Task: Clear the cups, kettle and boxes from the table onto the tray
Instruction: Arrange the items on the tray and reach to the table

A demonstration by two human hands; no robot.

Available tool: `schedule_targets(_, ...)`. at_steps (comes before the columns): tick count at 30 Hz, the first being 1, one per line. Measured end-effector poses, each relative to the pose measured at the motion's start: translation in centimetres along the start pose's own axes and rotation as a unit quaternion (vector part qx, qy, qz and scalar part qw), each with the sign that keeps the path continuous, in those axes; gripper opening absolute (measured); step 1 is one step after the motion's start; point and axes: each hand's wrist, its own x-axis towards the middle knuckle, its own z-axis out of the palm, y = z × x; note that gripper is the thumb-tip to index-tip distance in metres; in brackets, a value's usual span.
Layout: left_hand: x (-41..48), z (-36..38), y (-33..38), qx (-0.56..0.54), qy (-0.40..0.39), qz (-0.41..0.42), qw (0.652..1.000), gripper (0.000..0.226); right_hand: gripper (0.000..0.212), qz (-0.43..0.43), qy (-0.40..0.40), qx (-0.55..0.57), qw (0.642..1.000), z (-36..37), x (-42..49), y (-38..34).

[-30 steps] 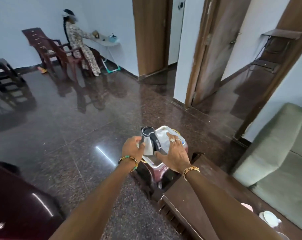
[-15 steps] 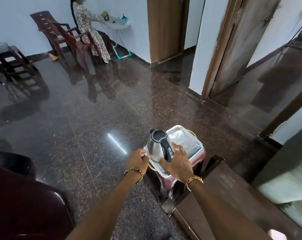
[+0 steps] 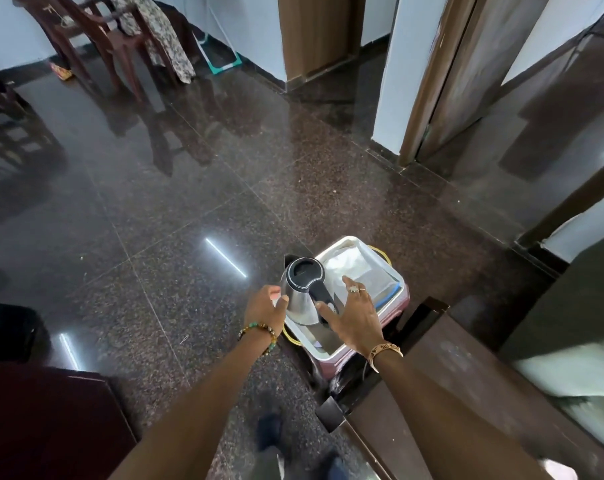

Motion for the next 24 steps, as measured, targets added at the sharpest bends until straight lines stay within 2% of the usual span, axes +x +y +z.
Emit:
schedule_targets(2, 1.2, 1.4, -0.8, 0.003, -0.008, -0.009, 1.000, 0.038, 0.082, 0.025, -0.002, 0.016, 1.000, 1.4, 0.3, 1.0)
schedule_targets(5, 3.5, 3.4, -1.7, -0.009, -0.017, -0.004, 1.000, 0.049, 0.055, 0.027, 0.046, 0.056, 0.997, 3.2, 1.0, 1.9)
schedule_targets(7, 4.9, 4.3, -1.9, -0.031, -0.013, -0.008, 0.999, 0.059, 0.049, 0.041, 0.056, 0.058, 0.996, 3.9, 1.6, 2.1)
schedule_targets(12, 8.8, 5.1, -1.9, -0.136, -0.005, -0.061, 0.989, 0.059, 0.067, 0.106, 0.051, 0.141, 0.983, 4.6, 2.9, 1.9)
schedule_targets(17, 12.7, 5.4, -2.1, -0.198, 0.009, -0.105, 0.974, 0.058, 0.080, 0.134, 0.058, 0.159, 0.977, 5.6, 4.4, 1.5)
schedule_targets(21, 15.9, 6.5, -3.4, -0.247, -0.064, -0.127, 0.958, 0.064, 0.074, 0.157, 0.029, 0.163, 0.974, 7.2, 5.4, 2.3)
schedule_targets(24, 17.3, 7.6, -4.6, -0.291, -0.097, -0.167, 0.937, 0.058, 0.083, 0.158, 0.031, 0.163, 0.973, 8.6, 5.9, 2.7)
